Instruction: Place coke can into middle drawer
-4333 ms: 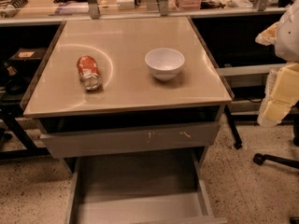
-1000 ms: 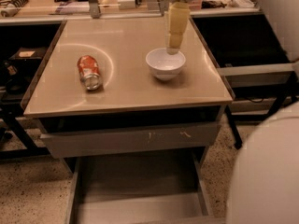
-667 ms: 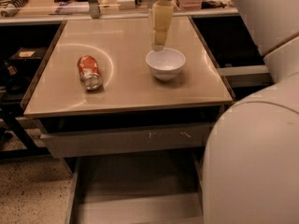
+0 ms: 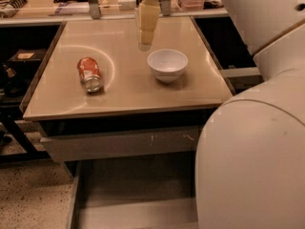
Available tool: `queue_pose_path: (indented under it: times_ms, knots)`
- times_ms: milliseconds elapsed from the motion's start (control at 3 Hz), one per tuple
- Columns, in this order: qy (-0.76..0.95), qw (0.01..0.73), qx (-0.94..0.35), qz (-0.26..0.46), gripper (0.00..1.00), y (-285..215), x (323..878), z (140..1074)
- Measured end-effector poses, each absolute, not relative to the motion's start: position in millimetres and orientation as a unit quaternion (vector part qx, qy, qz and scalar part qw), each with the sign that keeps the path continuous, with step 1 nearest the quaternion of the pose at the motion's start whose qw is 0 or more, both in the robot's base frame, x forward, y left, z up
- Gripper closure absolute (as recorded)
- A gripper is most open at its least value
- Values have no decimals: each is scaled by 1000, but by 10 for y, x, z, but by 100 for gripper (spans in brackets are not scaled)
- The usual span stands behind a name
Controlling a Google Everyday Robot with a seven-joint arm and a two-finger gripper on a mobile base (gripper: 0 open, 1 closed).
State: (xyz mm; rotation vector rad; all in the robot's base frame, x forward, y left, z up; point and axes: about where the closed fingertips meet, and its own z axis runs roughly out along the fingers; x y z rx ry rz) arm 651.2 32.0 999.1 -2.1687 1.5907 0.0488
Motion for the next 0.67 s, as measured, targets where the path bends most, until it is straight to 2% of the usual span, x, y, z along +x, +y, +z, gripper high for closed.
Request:
queue_pose_path:
  times_ms: [667]
  knots:
    - [541,214,-810,74,0,906,6575,9739]
